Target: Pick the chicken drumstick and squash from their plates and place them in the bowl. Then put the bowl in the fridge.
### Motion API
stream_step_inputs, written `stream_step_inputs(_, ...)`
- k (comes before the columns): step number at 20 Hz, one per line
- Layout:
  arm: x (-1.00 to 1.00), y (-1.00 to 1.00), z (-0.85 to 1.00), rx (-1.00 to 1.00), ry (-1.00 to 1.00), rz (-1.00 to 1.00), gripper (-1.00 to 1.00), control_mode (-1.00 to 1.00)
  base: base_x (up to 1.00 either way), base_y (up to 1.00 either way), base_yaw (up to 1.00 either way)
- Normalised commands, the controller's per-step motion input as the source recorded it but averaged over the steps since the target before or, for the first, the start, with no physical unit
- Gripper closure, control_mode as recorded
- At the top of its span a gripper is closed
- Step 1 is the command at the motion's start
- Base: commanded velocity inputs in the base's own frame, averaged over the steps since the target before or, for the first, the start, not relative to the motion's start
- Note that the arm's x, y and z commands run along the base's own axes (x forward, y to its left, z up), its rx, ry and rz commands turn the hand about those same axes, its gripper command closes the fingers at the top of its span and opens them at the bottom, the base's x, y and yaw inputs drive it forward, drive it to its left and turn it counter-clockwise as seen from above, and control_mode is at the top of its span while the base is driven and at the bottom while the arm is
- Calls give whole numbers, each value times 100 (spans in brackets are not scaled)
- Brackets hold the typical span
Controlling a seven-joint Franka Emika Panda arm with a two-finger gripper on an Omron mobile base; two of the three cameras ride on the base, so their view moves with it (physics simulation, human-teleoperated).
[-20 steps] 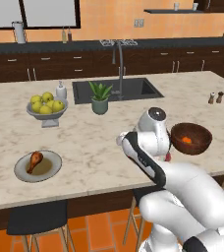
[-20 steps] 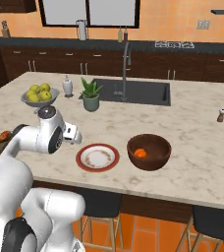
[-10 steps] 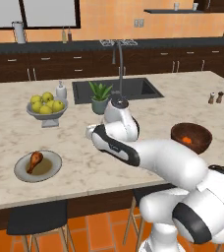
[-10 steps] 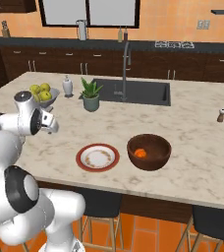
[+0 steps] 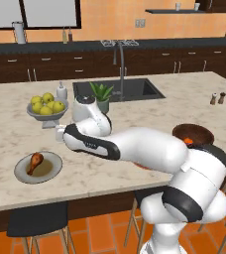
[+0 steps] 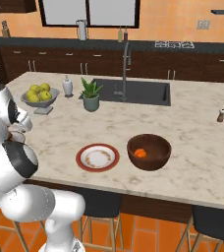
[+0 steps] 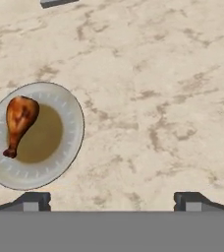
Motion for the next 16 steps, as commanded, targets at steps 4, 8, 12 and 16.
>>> stream_step_inputs(4,-13,100,-49,16,0,-18,-100,-100,0,0,0)
stream_step_inputs(8,-3,69,-53,29,3,-13,-100,-100,0,0,0)
stream_step_inputs(12,24,85,-26,25,6,-10,-100,-100,0,0,0)
stream_step_inputs(16,30,69,-11,3,2,-4,-100,-100,0,0,0)
